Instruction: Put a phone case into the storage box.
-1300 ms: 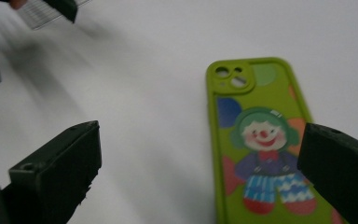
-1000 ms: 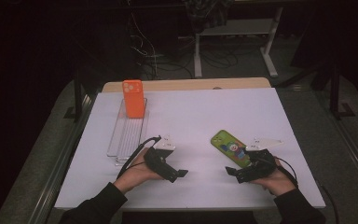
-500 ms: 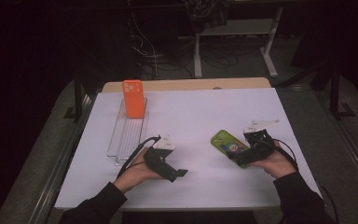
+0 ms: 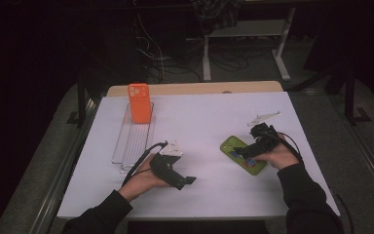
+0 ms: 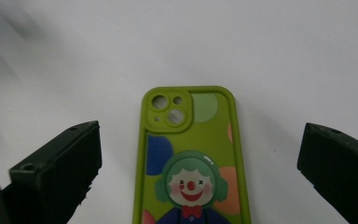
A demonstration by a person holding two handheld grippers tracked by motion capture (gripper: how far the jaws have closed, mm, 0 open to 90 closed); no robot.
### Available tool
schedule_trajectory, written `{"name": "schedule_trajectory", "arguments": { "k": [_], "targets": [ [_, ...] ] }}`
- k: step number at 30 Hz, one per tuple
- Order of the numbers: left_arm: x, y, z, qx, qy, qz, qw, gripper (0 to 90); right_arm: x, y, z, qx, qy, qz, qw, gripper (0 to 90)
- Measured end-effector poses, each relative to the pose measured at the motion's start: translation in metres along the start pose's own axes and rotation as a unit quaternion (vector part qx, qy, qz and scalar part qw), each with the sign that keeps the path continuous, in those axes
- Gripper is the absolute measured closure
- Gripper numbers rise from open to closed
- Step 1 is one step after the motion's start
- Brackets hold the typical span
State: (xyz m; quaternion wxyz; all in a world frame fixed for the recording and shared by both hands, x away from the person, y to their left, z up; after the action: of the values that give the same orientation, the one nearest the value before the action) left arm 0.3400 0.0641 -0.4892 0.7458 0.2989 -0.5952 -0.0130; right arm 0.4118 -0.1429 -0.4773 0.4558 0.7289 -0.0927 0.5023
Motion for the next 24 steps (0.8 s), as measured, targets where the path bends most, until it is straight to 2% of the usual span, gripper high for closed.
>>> {"name": "schedule_trajectory", "arguments": {
  "k": [8,13,17,24],
  "targets": [
    [0.000,0.000,0.001,-0.002,0.000,0.001,1.0000,0.0,-0.018,-0.009,0.002,-0.005,0.004,-0.034,0.9994,0.0],
    [0.000,0.000,0.001,-0.001,0.002,0.001,1.0000,0.0,-0.030,-0.011,0.002,-0.006,0.014,-0.054,0.9984,0.0],
    [-0.001,0.001,0.000,-0.004,-0.001,-0.006,1.0000,0.0,-0.040,-0.010,0.001,-0.011,0.012,-0.071,0.9973,0.3],
    [-0.001,0.001,0.001,-0.006,0.001,-0.007,1.0000,0.0,-0.052,-0.010,-0.001,-0.009,0.015,-0.091,0.9957,6.3]
  ]
}}
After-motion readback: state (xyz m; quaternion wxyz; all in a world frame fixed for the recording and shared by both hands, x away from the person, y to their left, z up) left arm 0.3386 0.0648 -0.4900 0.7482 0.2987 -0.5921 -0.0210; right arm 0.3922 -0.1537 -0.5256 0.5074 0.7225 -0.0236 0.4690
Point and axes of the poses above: each handheld gripper's, and its own axes: y roughly backward along the jaws, x roughly out of its top, z roughly to its right, the point moved 10 cm from there along -y, roughly forward along the jaws, and after that the axes turned 14 degrees about z, right-handed, at the moved point
